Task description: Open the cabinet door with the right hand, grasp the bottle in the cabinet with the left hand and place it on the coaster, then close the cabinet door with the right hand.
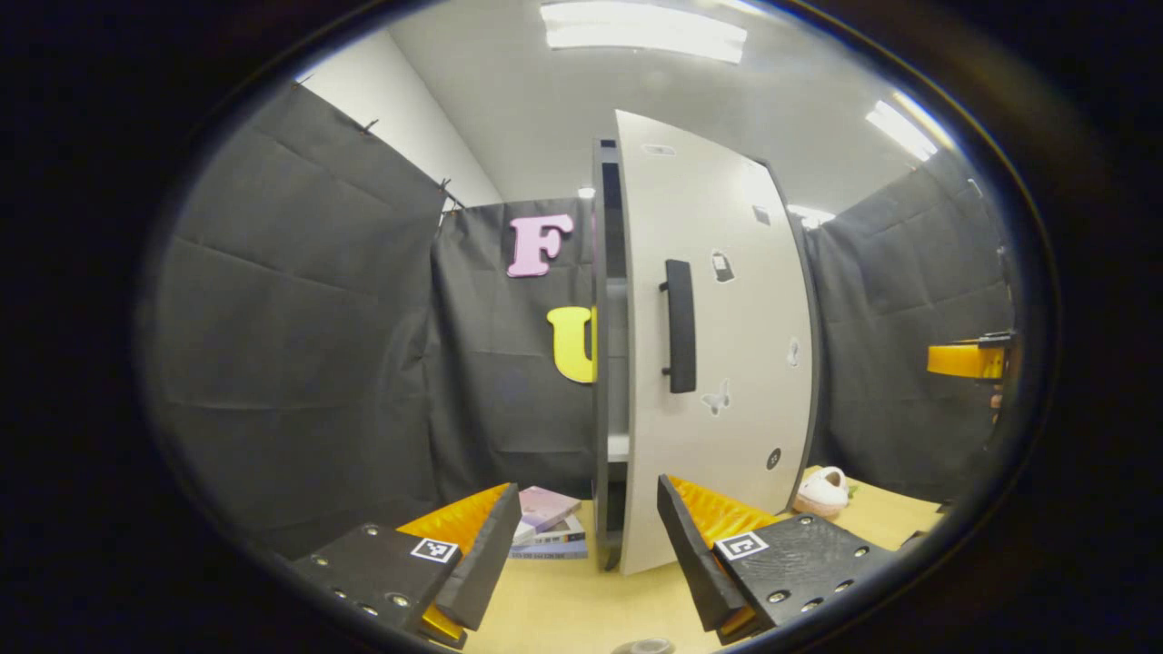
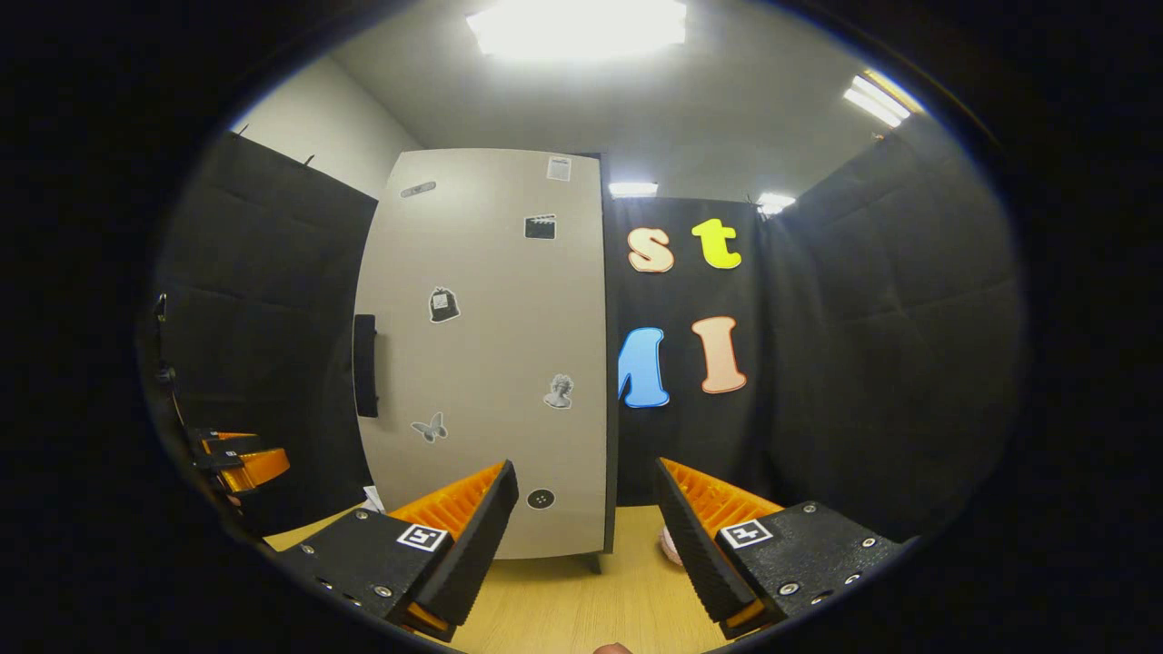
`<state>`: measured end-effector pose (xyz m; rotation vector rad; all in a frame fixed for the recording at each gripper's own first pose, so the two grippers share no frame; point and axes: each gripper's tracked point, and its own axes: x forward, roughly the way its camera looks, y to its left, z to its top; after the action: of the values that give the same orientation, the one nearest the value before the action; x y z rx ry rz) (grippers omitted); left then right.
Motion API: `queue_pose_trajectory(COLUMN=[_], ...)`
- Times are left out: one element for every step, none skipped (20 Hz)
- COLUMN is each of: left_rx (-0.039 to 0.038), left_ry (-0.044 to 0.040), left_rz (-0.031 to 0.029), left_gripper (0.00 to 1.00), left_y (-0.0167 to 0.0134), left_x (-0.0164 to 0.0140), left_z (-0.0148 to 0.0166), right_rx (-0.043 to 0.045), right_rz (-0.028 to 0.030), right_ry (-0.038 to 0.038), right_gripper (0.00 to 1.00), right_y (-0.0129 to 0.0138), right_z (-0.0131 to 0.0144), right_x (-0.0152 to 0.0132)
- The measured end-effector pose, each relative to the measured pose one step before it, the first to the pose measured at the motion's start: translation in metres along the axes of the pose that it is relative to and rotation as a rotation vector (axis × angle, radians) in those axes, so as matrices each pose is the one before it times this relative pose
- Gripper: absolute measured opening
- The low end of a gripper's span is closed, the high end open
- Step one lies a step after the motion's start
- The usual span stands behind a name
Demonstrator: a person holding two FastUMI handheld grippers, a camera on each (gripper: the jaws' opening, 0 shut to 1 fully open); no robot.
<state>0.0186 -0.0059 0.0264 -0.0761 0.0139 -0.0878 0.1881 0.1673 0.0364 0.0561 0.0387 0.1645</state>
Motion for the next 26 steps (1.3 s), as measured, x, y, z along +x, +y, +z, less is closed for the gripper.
queue_pose_trajectory(left_rx=[0.00589,0.00577,0.00342,0.00109,0.00119,0.0035,0.00669,0.00817,0.00812,0.00858,0.0079,0.00607,0.00248,-0.00256,-0.00854,-0.0102,-0.00772,-0.00499,-0.00141,0.00324,0.00414,0.00276,0.0006,-0.0005,-0.00013,0.00047], left_ry=[-0.00089,-0.00133,-0.00027,-0.00028,-0.00075,-0.00121,-0.00246,-0.00395,-0.00098,-0.00094,0.00025,-0.00029,0.00192,0.00222,0.00108,0.00441,0.00372,-0.00023,-0.0044,-0.00506,-0.00167,-0.00206,-0.00096,0.00066,0.00135,0.00061], left_rz=[0.00085,0.00621,0.00485,0.00392,0.00422,0.00219,0.00403,0.00263,0.00159,0.00015,0.00279,0.00227,0.00469,0.00497,0.00472,0.00607,0.00657,0.00587,0.00467,0.00626,0.00503,0.00372,0.00257,0.001,0.00187,0.00115], left_gripper=[0.91,0.91,0.91,0.91,0.91,0.91,0.91,0.91,0.91,0.87,0.87,0.87,0.87,0.91,0.91,0.87,0.87,0.91,0.91,0.91,0.91,0.91,0.91,0.87,0.87,0.87], left_y=[-0.00361,-0.00392,-0.00345,-0.00285,-0.00118,-0.00062,-0.00091,-0.0003,-0.00016,0.00097,0.00081,0.00141,0.00216,0.00169,0.00292,0.00321,0.00403,0.00187,0.00205,0.0013,0.0,0.00055,0.0009,0.00161,0.00287,0.0025], left_x=[0.00001,0.00064,0.00094,0.00059,0.00103,0.00071,-0.00055,-0.00038,0.00006,-0.00033,-0.00151,-0.00021,0.00018,0.00027,0.00085,0.00139,0.00181,-0.00039,-0.00174,-0.00175,-0.00308,-0.00279,-0.00138,-0.00106,0.00107,0.00015], left_z=[0.00202,0.00287,0.00035,0.00203,0.00294,0.00383,0.00254,0.00415,0.00082,0.00177,0.00055,0.00115,-0.00104,-0.00109,-0.00114,-0.0014,-0.00144,0.0001,0.00321,0.00278,0.00129,0.00213,0.00118,0.00128,-0.00011,0.00022], right_rx=[-0.00075,-0.00137,-0.00068,0.00232,0.00554,0.00719,0.00443,0.0012,-0.00241,-0.00484,-0.00475,-0.00178,0.00139,0.00255,0.00114,-0.00087,-0.00193,-0.00168,-0.00003,0.00132,0.00065,-0.00165,-0.00378,-0.00365,-0.00142,0.00113], right_rz=[-0.00533,-0.00604,-0.00514,-0.00525,-0.00182,-0.00295,-0.00102,-0.00163,-0.00256,-0.00401,-0.00481,-0.00447,-0.00186,-0.00141,-0.00125,-0.00233,-0.00014,-0.00164,-0.00088,0.00159,0.00285,0.00075,-0.00025,-0.00127,-0.00104,0.00059], right_ry=[0.00158,0.00297,0.00271,0.00279,0.00166,-0.00049,-0.00124,-0.00084,-0.0027,-0.00305,-0.0015,0.00088,0.00124,0.00179,-0.00074,-0.00076,-0.00293,-0.00435,-0.00431,-0.00241,-0.00309,-0.0023,-0.00062,0.00056,-0.00097,0.00128], right_gripper=[0.93,0.93,0.93,0.93,0.93,0.93,0.93,0.93,0.93,0.93,0.93,0.93,0.93,0.93,0.93,0.93,0.93,0.93,0.93,0.93,0.93,0.93,0.93,0.93,0.93,0.93], right_y=[-0.0072,-0.00693,-0.00586,-0.00459,-0.0024,-0.00058,-0.00202,-0.00189,-0.00272,-0.00216,-0.00226,-0.00143,-0.00061,0.00026,0.0002,-0.00043,0.00028,0.00123,0.00089,0.00171,0.00107,0.00097,-0.00017,-0.00024,0.00031,0.00108], right_z=[-0.00129,-0.00176,-0.00157,-0.00235,-0.00121,-0.00117,0.00005,-0.00087,0.00001,0.00121,-0.00008,-0.00044,-0.00026,-0.00002,0.00147,0.00098,0.00171,0.00168,0.00178,0.00152,0.0013,-0.0001,-0.00005,-0.00002,-0.00042,-0.00132], right_x=[-0.00018,0.00038,-0.00046,0.00019,-0.00101,-0.00093,-0.00112,0.00005,-0.00041,0.00064,0.00125,0.0024,0.00149,0.00032,0.00112,0.00161,0.00117,0.00133,-0.00016,0.00152,0.0002,0.00018,-0.00026,0.00179,0.00023,-0.00012])
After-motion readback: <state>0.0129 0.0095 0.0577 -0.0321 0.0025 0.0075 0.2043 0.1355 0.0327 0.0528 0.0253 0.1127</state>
